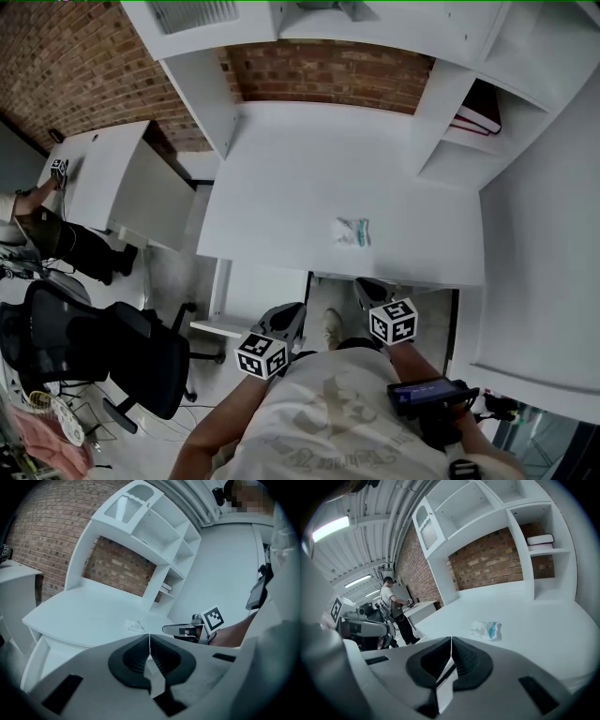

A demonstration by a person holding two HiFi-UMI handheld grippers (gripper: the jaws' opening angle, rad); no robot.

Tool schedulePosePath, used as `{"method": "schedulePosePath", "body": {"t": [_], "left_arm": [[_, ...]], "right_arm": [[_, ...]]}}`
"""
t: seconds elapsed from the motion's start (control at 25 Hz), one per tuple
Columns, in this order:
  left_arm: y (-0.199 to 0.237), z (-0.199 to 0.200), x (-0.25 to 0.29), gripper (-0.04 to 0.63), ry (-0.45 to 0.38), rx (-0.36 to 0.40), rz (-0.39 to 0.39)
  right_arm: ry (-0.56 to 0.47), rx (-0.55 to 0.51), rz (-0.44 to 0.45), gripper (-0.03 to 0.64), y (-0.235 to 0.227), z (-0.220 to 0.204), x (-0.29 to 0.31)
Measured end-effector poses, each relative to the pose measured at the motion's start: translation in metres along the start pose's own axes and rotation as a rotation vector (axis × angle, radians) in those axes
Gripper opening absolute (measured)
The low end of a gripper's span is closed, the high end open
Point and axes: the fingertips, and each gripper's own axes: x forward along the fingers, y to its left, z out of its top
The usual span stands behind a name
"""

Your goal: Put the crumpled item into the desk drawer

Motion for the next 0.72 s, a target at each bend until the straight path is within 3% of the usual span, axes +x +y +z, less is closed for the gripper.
{"method": "schedulePosePath", "body": {"t": [0.4, 0.72], "left_arm": [[0.002, 0.009, 0.032, 0.023, 0.013, -0.015, -0.006], [0.014, 0.013, 0.049, 0.023, 0.009, -0.047, 0.036]], "right_arm": [[0.032, 0.002, 0.000, 0.023, -0.029, 0.007, 0.015], [0.059, -0.018, 0.028, 0.023, -0.048, 0.018, 0.038]]}}
